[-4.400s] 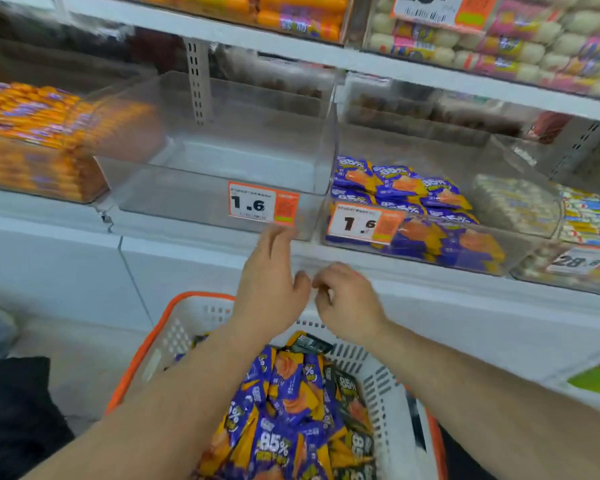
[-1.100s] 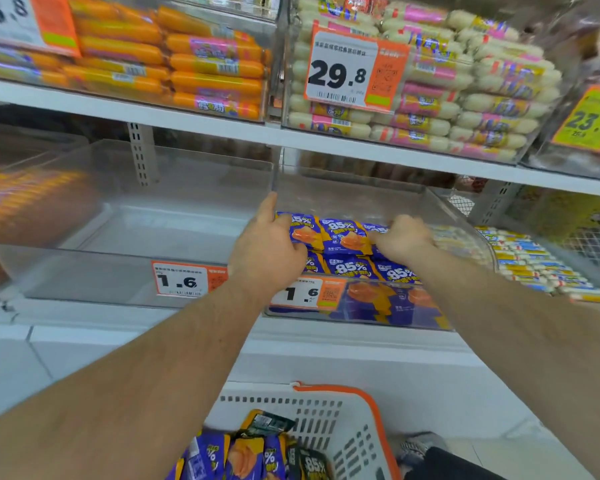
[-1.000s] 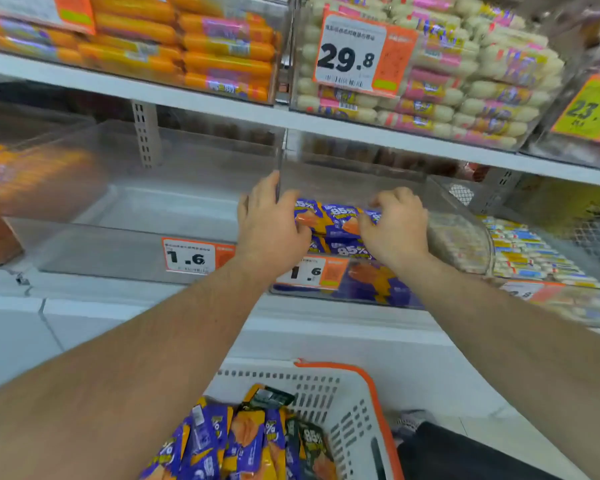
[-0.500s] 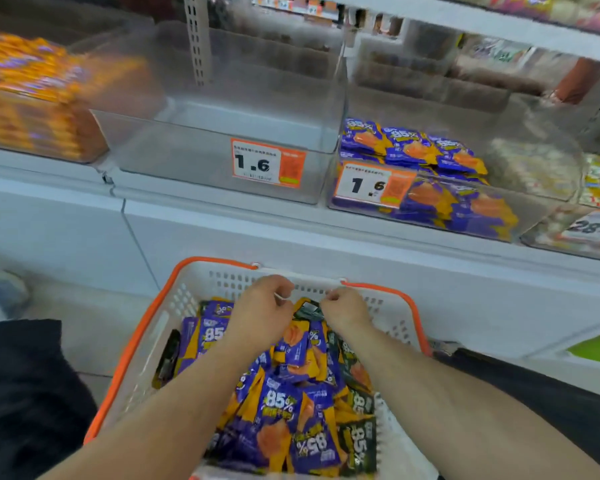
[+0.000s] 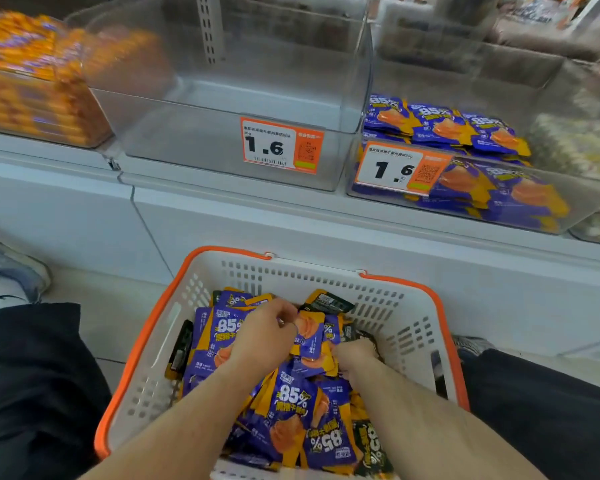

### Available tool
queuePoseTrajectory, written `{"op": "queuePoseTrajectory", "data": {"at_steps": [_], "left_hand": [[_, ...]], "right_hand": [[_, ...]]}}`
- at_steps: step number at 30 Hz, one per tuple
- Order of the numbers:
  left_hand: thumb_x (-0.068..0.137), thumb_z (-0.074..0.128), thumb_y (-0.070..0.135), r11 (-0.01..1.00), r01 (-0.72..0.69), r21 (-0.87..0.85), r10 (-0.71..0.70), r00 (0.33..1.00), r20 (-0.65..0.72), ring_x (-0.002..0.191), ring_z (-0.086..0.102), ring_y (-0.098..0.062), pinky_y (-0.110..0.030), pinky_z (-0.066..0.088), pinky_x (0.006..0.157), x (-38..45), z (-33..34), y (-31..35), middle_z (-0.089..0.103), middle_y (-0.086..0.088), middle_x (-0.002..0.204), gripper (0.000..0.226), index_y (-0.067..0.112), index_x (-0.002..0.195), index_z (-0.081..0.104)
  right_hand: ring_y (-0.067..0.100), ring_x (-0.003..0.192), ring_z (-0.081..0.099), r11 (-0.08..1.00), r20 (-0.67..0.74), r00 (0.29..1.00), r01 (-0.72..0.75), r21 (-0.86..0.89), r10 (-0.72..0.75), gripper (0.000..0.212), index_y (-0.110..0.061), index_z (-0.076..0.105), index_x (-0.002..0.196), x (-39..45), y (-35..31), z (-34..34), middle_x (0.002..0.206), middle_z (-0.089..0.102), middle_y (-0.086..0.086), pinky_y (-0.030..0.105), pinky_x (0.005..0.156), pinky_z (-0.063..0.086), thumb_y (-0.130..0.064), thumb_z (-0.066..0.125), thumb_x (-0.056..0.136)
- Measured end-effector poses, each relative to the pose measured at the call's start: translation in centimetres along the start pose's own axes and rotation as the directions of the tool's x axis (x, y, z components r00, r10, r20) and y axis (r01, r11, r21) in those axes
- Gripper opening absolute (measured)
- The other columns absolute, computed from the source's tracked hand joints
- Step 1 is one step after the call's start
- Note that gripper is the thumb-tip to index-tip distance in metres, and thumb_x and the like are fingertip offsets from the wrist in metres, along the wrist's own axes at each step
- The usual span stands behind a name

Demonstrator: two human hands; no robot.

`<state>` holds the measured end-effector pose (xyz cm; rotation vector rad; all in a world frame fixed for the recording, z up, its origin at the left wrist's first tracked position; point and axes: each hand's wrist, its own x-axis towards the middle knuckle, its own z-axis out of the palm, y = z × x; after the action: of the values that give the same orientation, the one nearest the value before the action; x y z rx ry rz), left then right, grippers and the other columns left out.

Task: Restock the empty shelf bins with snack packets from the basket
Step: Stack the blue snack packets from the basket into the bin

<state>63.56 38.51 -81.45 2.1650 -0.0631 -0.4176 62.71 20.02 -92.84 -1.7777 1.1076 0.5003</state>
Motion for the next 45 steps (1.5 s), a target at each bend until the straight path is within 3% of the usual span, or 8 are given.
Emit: {"op": "queuePoseTrajectory", "data": {"at_steps": [11, 17, 27, 31, 34, 38, 43, 45], "left_hand": [[0.093, 0.056, 0.012, 0.986, 0.069, -0.15, -0.075, 0.997, -0.036, 0.086, 0.054, -0.006, -0.026, 0.043, 0.068, -0.1, 0.9, 0.6, 0.06, 0.007, 0.106, 0.02, 0.022, 0.109, 0.059], [0.094, 0.062, 0.029, 0.952, 0.075, -0.297, -0.088, 0.996, -0.029, 0.102, 0.061, -0.018, -0.029, 0.049, 0.075, -0.1, 0.9, 3.8, 0.049, -0.002, 0.138, 0.058, 0.017, 0.144, 0.036], [0.088, 0.063, 0.006, 0.853, -0.312, -0.417, 0.252, 0.948, -0.195, 0.081, 0.071, -0.011, -0.043, 0.057, 0.079, 0.5, -3.9, 12.0, 0.075, 0.01, 0.088, 0.026, 0.029, 0.101, 0.062], [0.086, 0.057, 0.029, 0.789, -0.613, -0.038, 0.546, 0.729, -0.413, 0.092, 0.063, -0.016, -0.034, 0.05, 0.084, 2.3, -6.9, 16.6, 0.07, 0.006, 0.101, 0.025, 0.024, 0.109, 0.064], [0.083, 0.047, 0.04, 0.675, -0.567, 0.472, 0.736, 0.478, -0.479, 0.116, 0.049, -0.026, -0.043, 0.037, 0.099, 4.7, -8.1, 19.0, 0.059, -0.007, 0.128, 0.056, 0.011, 0.13, 0.055], [0.084, 0.057, 0.036, 0.591, -0.39, 0.706, 0.739, 0.612, -0.281, 0.118, 0.052, -0.031, -0.055, 0.025, 0.109, 7.7, -7.9, 18.3, 0.058, -0.006, 0.128, 0.056, 0.015, 0.136, 0.052], [0.078, 0.051, 0.035, 0.496, -0.303, 0.814, 0.785, 0.557, -0.271, 0.085, 0.06, -0.033, -0.052, 0.029, 0.103, 8.7, -7.2, 17.0, 0.063, -0.006, 0.094, 0.044, 0.02, 0.116, 0.066], [0.072, 0.062, 0.032, 0.487, -0.292, 0.823, 0.786, 0.558, -0.267, 0.086, 0.06, -0.034, -0.052, 0.028, 0.103, 8.8, -7.1, 17.0, 0.063, -0.007, 0.093, 0.047, 0.02, 0.117, 0.066]], "right_hand": [[0.018, 0.065, 0.052, 0.719, 0.052, 0.946, 0.278, -0.637, -0.32, 0.024, -0.011, 0.05, 0.067, -6.1, -5.6, -7.2, 0.069, 0.055, 0.004, 0.032, 0.057, 0.042, -0.01, 0.052, 0.091], [0.012, 0.072, 0.062, 0.759, 0.134, 0.807, 0.588, -0.282, -0.575, 0.009, -0.013, 0.07, 0.078, -10.2, -8.3, -11.0, 0.078, 0.069, -0.004, 0.031, 0.068, 0.049, -0.005, 0.066, 0.08], [0.023, 0.077, 0.063, 0.455, -0.198, 0.442, 0.89, -0.027, -0.875, 0.044, -0.028, 0.049, 0.086, -18.2, -14.0, -14.0, 0.089, 0.06, -0.003, 0.028, 0.068, 0.052, 0.015, 0.056, 0.083], [0.013, 0.071, 0.056, 0.434, -0.423, 0.427, 0.897, 0.085, -0.799, 0.041, -0.026, 0.058, 0.083, -20.0, -17.9, -16.5, 0.08, 0.058, -0.003, 0.014, 0.06, 0.049, 0.015, 0.054, 0.084], [0.028, 0.077, 0.069, 0.431, -0.537, 0.512, 0.858, 0.279, -0.671, 0.035, -0.023, 0.06, 0.084, -19.9, -21.5, -19.2, 0.086, 0.066, 0.01, 0.039, 0.067, 0.06, 0.011, 0.06, 0.081], [0.024, 0.081, 0.062, 0.53, -0.601, 0.589, 0.793, 0.301, -0.54, 0.026, -0.012, 0.065, 0.101, -17.9, -25.9, -22.2, 0.095, 0.068, 0.014, 0.03, 0.072, 0.05, 0.005, 0.059, 0.082], [0.026, 0.102, 0.063, 0.717, -0.46, 0.678, 0.687, 0.121, -0.572, 0.03, -0.005, 0.064, 0.12, -15.8, -28.2, -21.4, 0.122, 0.064, 0.013, 0.029, 0.083, 0.049, -0.011, 0.045, 0.097], [0.025, 0.12, 0.057, 0.762, -0.4, 0.651, 0.584, -0.28, -0.645, 0.033, -0.01, 0.063, 0.122, -15.1, -28.4, -19.9, 0.131, 0.06, 0.009, 0.029, 0.091, 0.048, -0.009, 0.042, 0.097]]}}
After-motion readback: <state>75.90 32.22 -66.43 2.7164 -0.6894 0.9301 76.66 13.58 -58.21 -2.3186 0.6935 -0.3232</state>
